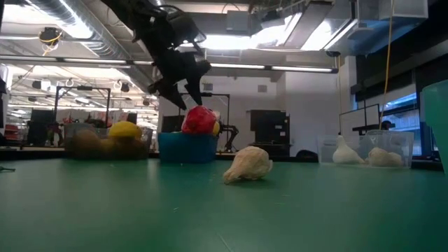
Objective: Sort produce into baskets
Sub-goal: Put the white garlic into the transparent bin, then return to Home Position
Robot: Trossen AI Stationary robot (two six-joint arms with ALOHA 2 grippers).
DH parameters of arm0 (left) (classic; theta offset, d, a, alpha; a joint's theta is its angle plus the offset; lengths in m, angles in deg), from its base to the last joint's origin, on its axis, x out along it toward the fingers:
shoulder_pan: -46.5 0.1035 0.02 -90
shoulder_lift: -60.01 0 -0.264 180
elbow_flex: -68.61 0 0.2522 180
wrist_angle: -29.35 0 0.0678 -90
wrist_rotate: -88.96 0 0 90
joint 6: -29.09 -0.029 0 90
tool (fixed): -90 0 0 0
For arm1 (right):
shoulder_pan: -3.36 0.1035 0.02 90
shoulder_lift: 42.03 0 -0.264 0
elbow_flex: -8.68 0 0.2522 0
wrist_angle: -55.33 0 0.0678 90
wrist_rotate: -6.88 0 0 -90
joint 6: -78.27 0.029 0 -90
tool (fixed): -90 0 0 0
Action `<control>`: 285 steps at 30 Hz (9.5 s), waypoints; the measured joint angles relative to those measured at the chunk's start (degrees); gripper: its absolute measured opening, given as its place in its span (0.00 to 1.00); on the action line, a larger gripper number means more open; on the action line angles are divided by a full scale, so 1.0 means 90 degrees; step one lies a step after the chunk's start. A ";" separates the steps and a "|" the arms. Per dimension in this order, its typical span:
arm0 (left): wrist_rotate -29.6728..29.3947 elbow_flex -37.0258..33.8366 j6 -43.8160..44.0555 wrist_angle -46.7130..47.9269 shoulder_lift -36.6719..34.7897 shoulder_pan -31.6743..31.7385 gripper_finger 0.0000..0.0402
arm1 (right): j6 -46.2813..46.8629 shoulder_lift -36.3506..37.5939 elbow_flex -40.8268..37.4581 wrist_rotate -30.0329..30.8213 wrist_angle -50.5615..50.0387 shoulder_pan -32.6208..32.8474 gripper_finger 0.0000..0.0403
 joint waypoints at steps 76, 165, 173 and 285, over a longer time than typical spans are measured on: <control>-0.2049 0.0216 0.4190 -0.1999 0.3049 -0.5917 0.49 | -0.0346 0.0002 0.0000 0.0000 0.0000 0.0002 0.81; -0.1315 0.0240 -0.2294 -0.7864 0.0453 -0.3630 0.12 | 0.0004 -0.2748 -0.4408 -0.2717 1.0477 -0.0335 0.76; -0.1315 0.0240 -0.2302 -0.7863 0.0453 -0.3630 0.12 | -0.0017 -0.2749 -0.4408 -0.2725 1.0361 -0.0335 0.59; -0.1228 0.0223 -0.0338 -0.2165 -0.1684 -0.2885 0.56 | 0.0065 -0.0258 -0.8367 -0.2471 0.7578 -0.5792 0.88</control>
